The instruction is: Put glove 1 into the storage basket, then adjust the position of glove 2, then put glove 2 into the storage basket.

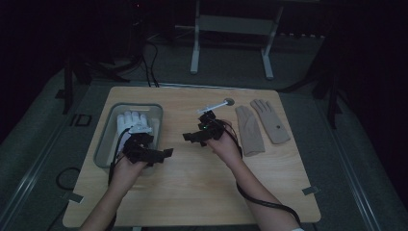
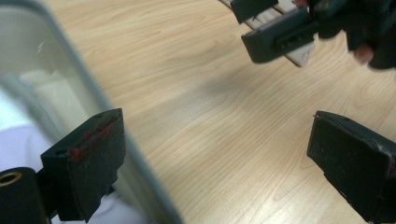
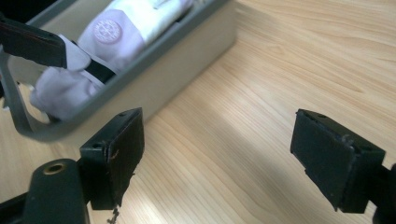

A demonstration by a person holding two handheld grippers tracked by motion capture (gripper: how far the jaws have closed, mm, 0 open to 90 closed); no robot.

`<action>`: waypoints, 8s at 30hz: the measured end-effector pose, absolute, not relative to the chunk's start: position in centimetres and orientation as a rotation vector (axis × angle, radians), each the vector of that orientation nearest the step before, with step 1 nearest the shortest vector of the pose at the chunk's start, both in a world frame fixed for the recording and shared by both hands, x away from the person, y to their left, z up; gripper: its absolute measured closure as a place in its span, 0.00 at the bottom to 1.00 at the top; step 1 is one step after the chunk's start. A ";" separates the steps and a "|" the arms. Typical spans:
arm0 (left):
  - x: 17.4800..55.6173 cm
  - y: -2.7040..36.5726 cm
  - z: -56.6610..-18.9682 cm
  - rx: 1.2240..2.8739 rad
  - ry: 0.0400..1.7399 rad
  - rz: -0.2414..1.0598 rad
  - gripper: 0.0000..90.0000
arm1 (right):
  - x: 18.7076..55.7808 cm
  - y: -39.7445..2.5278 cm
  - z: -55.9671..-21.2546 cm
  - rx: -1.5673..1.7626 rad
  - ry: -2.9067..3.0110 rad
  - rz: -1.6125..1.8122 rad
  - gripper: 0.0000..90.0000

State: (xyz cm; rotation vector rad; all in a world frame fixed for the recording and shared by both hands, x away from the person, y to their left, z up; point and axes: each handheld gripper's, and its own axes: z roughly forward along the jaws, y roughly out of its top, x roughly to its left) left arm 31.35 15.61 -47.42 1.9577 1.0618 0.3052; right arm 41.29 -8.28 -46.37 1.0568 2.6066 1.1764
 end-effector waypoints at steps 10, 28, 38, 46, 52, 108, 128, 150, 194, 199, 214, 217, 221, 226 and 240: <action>31.1 11.6 -49.2 1.979 0.956 0.278 0.05 | 40.7 -12.8 -46.8 1.086 2.552 1.143 0.19; 30.7 8.8 -54.9 1.982 0.863 0.221 0.06 | 39.3 -17.7 -49.6 1.028 2.523 1.141 0.17; 30.5 8.6 -56.9 1.957 0.877 0.239 0.06 | 38.3 -22.2 -50.3 1.064 2.534 1.165 0.12; 30.1 8.5 -57.4 1.996 0.848 0.271 0.06 | 38.9 -25.2 -50.7 1.097 2.471 1.115 0.16; 29.8 8.4 -57.4 1.991 0.821 0.293 0.06 | 41.3 -27.0 -50.8 1.107 2.365 1.078 0.32; 29.7 8.7 -57.2 1.962 0.809 0.317 0.06 | 41.6 -15.4 -49.2 1.339 2.209 1.179 0.88; 29.7 8.8 -57.3 1.961 0.815 0.300 0.06 | 40.5 -13.6 -55.6 1.339 2.363 1.068 0.61; 29.8 8.8 -57.5 1.957 0.820 0.291 0.06 | 41.4 -20.1 -52.0 1.292 2.339 1.126 0.21; 29.6 8.9 -57.5 1.949 0.810 0.269 0.06 | 50.2 -35.8 -50.2 1.369 2.112 0.920 0.47; 29.6 8.9 -57.6 1.946 0.813 0.267 0.06 | 51.5 -35.8 -51.2 1.389 2.123 0.892 0.47; 29.6 9.0 -57.4 1.942 0.818 0.269 0.06 | 54.0 -35.2 -54.6 1.413 2.156 0.798 0.51; 29.6 9.0 -57.4 1.938 0.820 0.269 0.06 | 53.8 -35.2 -54.3 1.411 2.173 0.779 0.74; 29.6 9.0 -57.5 1.943 0.816 0.272 0.06 | 53.6 -35.1 -53.8 1.488 2.177 0.762 0.87; 29.6 9.0 -57.4 1.942 0.815 0.274 0.06 | 52.5 -34.8 -52.9 1.554 2.131 0.801 0.88; 29.6 9.0 -57.3 1.935 0.814 0.294 0.06 | 44.5 -32.0 -48.3 1.603 2.017 0.929 0.88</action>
